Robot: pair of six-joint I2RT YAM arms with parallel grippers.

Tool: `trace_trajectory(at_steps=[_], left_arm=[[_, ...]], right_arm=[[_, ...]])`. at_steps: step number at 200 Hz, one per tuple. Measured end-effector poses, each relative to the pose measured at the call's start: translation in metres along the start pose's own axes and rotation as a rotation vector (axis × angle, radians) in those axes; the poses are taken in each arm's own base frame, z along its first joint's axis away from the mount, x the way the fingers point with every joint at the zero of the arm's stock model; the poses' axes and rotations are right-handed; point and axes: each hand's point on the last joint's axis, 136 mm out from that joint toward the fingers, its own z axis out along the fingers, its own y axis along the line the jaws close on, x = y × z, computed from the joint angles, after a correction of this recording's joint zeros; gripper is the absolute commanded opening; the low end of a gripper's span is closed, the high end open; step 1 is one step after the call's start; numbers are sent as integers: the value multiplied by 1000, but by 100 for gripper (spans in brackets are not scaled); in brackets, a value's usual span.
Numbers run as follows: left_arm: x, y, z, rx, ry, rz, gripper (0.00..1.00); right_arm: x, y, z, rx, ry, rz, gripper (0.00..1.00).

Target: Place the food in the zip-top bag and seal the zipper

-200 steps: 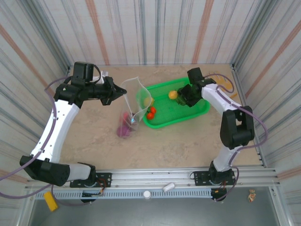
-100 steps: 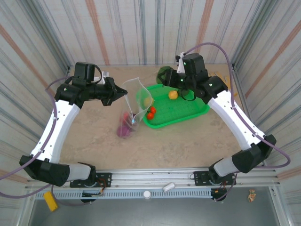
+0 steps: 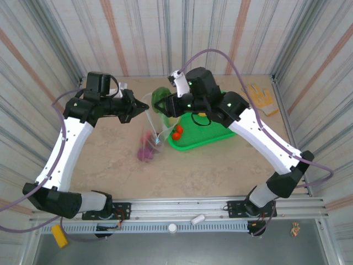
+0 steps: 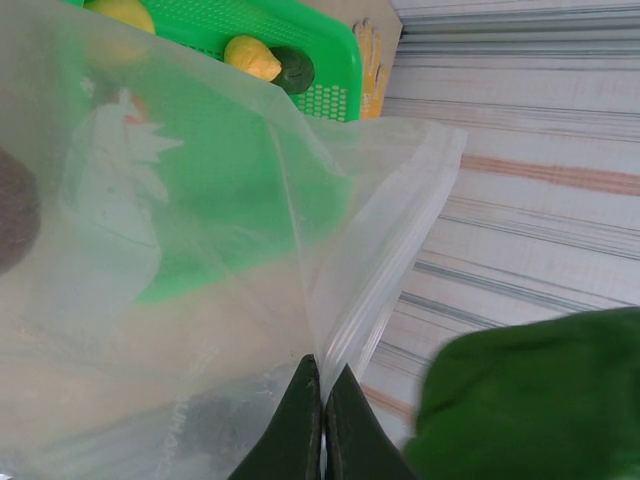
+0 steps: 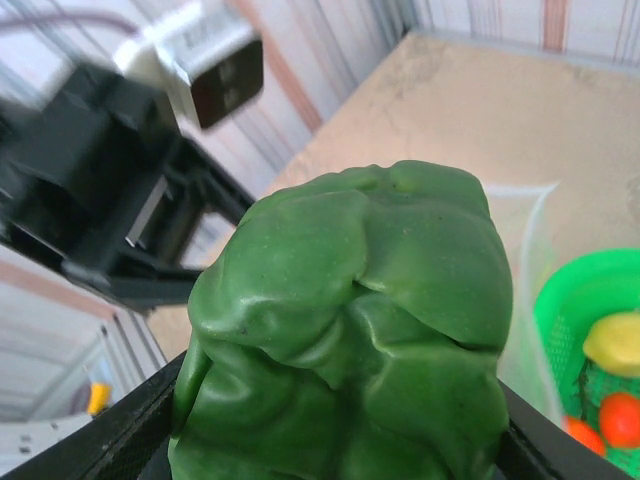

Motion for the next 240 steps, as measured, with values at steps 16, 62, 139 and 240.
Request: trace_trajectory(at_steps=[16, 62, 139, 240], left_arm=[[0, -3, -2, 6, -4, 5, 0], [-1, -11, -7, 21, -12, 18, 0], [3, -12, -5, 33, 16, 20, 0], [-1, -9, -5, 29, 7, 9, 0]], right_arm=[[11, -3, 11, 25, 40, -12, 46], [33, -24, 29, 144, 116, -34, 46], [23, -45, 52, 282, 182, -53, 77], [30, -46, 49, 284, 211, -56, 81]])
